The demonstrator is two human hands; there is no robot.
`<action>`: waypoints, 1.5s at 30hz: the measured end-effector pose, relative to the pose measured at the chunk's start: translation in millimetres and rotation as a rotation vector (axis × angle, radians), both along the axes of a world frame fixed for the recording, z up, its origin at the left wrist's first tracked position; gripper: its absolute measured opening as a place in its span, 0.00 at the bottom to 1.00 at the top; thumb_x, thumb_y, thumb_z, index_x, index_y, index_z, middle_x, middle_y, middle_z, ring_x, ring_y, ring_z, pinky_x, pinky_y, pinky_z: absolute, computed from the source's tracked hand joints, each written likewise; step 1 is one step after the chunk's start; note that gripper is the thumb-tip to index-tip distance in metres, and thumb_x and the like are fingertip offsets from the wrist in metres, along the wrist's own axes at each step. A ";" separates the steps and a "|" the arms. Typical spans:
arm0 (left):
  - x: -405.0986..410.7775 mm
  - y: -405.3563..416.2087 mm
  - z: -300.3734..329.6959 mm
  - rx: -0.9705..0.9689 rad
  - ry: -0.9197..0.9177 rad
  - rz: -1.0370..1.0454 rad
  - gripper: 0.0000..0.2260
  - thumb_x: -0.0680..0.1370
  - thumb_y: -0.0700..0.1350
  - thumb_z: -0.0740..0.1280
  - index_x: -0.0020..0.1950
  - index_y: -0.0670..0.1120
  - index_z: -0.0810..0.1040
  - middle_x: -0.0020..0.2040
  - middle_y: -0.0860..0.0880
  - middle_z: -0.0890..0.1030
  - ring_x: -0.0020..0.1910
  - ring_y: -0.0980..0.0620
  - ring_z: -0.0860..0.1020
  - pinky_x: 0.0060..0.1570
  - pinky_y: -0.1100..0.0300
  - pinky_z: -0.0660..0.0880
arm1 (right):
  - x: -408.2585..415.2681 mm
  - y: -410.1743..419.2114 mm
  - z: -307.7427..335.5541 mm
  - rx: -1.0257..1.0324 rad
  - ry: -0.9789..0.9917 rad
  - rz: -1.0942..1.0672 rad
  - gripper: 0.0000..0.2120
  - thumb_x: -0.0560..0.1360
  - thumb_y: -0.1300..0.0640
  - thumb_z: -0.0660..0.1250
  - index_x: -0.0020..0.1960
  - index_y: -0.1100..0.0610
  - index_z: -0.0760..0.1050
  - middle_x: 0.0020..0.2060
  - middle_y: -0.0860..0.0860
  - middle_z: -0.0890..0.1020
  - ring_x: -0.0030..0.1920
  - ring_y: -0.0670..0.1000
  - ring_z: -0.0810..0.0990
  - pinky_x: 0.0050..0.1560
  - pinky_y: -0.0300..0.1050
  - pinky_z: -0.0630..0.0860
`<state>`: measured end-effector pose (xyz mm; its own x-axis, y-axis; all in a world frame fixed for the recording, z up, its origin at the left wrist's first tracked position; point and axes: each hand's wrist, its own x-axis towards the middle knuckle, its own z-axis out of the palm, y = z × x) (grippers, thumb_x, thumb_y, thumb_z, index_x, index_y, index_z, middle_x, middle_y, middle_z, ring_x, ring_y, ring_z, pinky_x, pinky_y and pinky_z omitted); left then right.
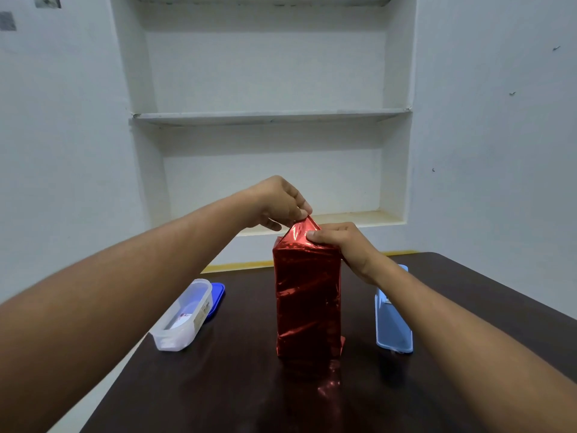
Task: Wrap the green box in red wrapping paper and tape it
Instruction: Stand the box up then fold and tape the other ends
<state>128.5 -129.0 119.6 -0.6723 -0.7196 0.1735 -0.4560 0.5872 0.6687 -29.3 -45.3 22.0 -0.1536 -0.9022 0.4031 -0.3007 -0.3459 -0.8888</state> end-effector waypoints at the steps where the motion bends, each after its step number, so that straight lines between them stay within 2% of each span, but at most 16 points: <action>1: -0.8 -1.9 -3.3 -0.086 -0.016 -0.017 0.05 0.81 0.39 0.70 0.49 0.49 0.84 0.44 0.50 0.84 0.43 0.53 0.81 0.46 0.57 0.76 | 0.3 0.7 0.9 -0.008 0.001 0.006 0.17 0.78 0.58 0.70 0.30 0.54 0.78 0.30 0.49 0.77 0.33 0.46 0.74 0.40 0.42 0.69; 3: -1.1 -5.0 -10.8 -0.203 -0.032 -0.061 0.05 0.82 0.40 0.68 0.51 0.49 0.83 0.49 0.48 0.84 0.47 0.52 0.80 0.50 0.56 0.77 | 0.2 1.4 0.9 -0.011 -0.015 0.021 0.08 0.76 0.55 0.71 0.43 0.59 0.84 0.38 0.55 0.83 0.40 0.49 0.79 0.46 0.45 0.72; 5: 0.1 -11.2 -15.6 -0.182 -0.014 -0.125 0.05 0.82 0.39 0.67 0.53 0.47 0.82 0.53 0.46 0.84 0.50 0.51 0.80 0.54 0.56 0.77 | -1.8 -0.3 -1.3 -0.021 -0.027 0.035 0.14 0.74 0.54 0.70 0.56 0.56 0.85 0.50 0.60 0.86 0.48 0.53 0.82 0.54 0.47 0.75; 8: 5.7 -19.1 -19.4 -0.112 0.047 -0.187 0.05 0.83 0.39 0.68 0.55 0.44 0.83 0.48 0.50 0.83 0.45 0.56 0.79 0.43 0.64 0.74 | -2.8 -3.4 -5.0 -0.050 -0.048 -0.013 0.18 0.72 0.54 0.72 0.60 0.57 0.84 0.52 0.58 0.87 0.49 0.51 0.84 0.55 0.45 0.77; 10: 7.7 -24.3 -25.2 -0.087 0.090 -0.183 0.04 0.82 0.42 0.69 0.54 0.48 0.83 0.47 0.52 0.83 0.43 0.55 0.79 0.43 0.58 0.74 | -0.4 -4.7 -4.0 -0.045 -0.111 -0.064 0.22 0.69 0.52 0.72 0.60 0.60 0.79 0.44 0.51 0.87 0.43 0.46 0.83 0.48 0.43 0.76; 13: 5.6 -30.1 -35.6 -0.051 0.187 -0.150 0.03 0.82 0.43 0.70 0.52 0.48 0.84 0.48 0.51 0.83 0.42 0.52 0.81 0.43 0.52 0.80 | -0.8 -7.8 -4.5 -0.034 -0.145 -0.136 0.24 0.67 0.48 0.72 0.60 0.53 0.74 0.36 0.44 0.84 0.36 0.43 0.81 0.46 0.47 0.73; 15: 2.4 -31.5 -39.9 -0.083 0.203 -0.109 0.03 0.80 0.43 0.71 0.52 0.49 0.85 0.45 0.50 0.84 0.40 0.52 0.81 0.41 0.54 0.79 | 1.7 -6.9 -4.7 -0.041 -0.125 -0.133 0.27 0.68 0.48 0.72 0.65 0.51 0.71 0.43 0.43 0.86 0.40 0.42 0.83 0.48 0.44 0.74; 18: -1.2 -32.0 -41.4 -0.100 0.166 -0.078 0.03 0.80 0.44 0.72 0.50 0.50 0.86 0.42 0.51 0.83 0.36 0.52 0.78 0.35 0.59 0.76 | 2.6 -9.3 -5.4 -0.045 -0.135 -0.121 0.30 0.74 0.51 0.72 0.72 0.50 0.65 0.59 0.45 0.85 0.56 0.45 0.85 0.56 0.43 0.76; 22: -1.9 -31.0 -42.3 -0.081 0.094 -0.057 0.04 0.79 0.41 0.71 0.51 0.48 0.86 0.40 0.52 0.84 0.37 0.55 0.79 0.37 0.64 0.74 | 6.1 -11.6 -4.6 -0.013 -0.102 -0.170 0.35 0.69 0.41 0.72 0.74 0.48 0.68 0.63 0.49 0.82 0.64 0.49 0.80 0.70 0.51 0.72; 27: -8.6 -33.9 -50.9 -0.130 0.103 0.073 0.06 0.74 0.42 0.73 0.41 0.53 0.86 0.36 0.54 0.83 0.40 0.52 0.79 0.47 0.57 0.77 | 10.6 -12.2 0.5 0.037 -0.029 -0.207 0.37 0.67 0.40 0.69 0.75 0.48 0.70 0.67 0.48 0.78 0.66 0.48 0.77 0.72 0.52 0.70; 30: -11.4 -33.5 -51.9 -0.141 0.082 0.115 0.04 0.72 0.44 0.74 0.41 0.54 0.86 0.36 0.54 0.82 0.42 0.50 0.78 0.53 0.52 0.80 | 8.5 -13.3 1.9 0.070 -0.017 -0.194 0.35 0.69 0.45 0.69 0.75 0.50 0.70 0.65 0.48 0.80 0.65 0.48 0.79 0.71 0.50 0.71; 33: -12.3 -30.7 -50.2 -0.176 0.047 0.146 0.04 0.72 0.45 0.75 0.43 0.54 0.87 0.41 0.53 0.84 0.47 0.50 0.80 0.55 0.53 0.80 | 7.3 -14.5 1.6 0.098 -0.006 -0.192 0.29 0.76 0.55 0.68 0.76 0.53 0.68 0.64 0.47 0.82 0.64 0.47 0.80 0.70 0.47 0.72; 36: -13.0 -27.8 -51.3 -0.218 0.020 0.208 0.05 0.73 0.47 0.74 0.47 0.55 0.88 0.49 0.53 0.86 0.54 0.51 0.80 0.56 0.55 0.79 | 6.4 -17.0 -2.4 0.120 -0.008 -0.214 0.33 0.71 0.53 0.68 0.76 0.53 0.68 0.62 0.44 0.83 0.65 0.47 0.79 0.72 0.52 0.71; 39: -13.5 -26.0 -53.1 -0.221 0.008 0.249 0.06 0.72 0.49 0.74 0.48 0.55 0.88 0.50 0.53 0.85 0.54 0.50 0.80 0.55 0.55 0.79 | 4.8 -20.2 -7.3 0.134 -0.019 -0.180 0.30 0.75 0.57 0.66 0.77 0.53 0.65 0.66 0.44 0.81 0.66 0.48 0.79 0.72 0.53 0.71; 42: -13.6 -24.8 -53.8 -0.204 0.019 0.259 0.06 0.71 0.49 0.74 0.46 0.56 0.88 0.48 0.55 0.86 0.53 0.51 0.80 0.54 0.55 0.79 | 6.4 -23.0 -7.3 0.106 -0.045 -0.166 0.28 0.79 0.65 0.63 0.77 0.54 0.65 0.72 0.46 0.75 0.69 0.46 0.75 0.71 0.47 0.72; 45: -14.2 -28.5 -58.8 -0.099 0.086 0.241 0.04 0.70 0.46 0.75 0.40 0.55 0.88 0.43 0.56 0.86 0.52 0.53 0.82 0.55 0.55 0.80 | 9.1 -22.9 -4.1 0.092 -0.140 -0.209 0.28 0.78 0.69 0.62 0.75 0.52 0.70 0.67 0.46 0.75 0.60 0.44 0.80 0.56 0.40 0.77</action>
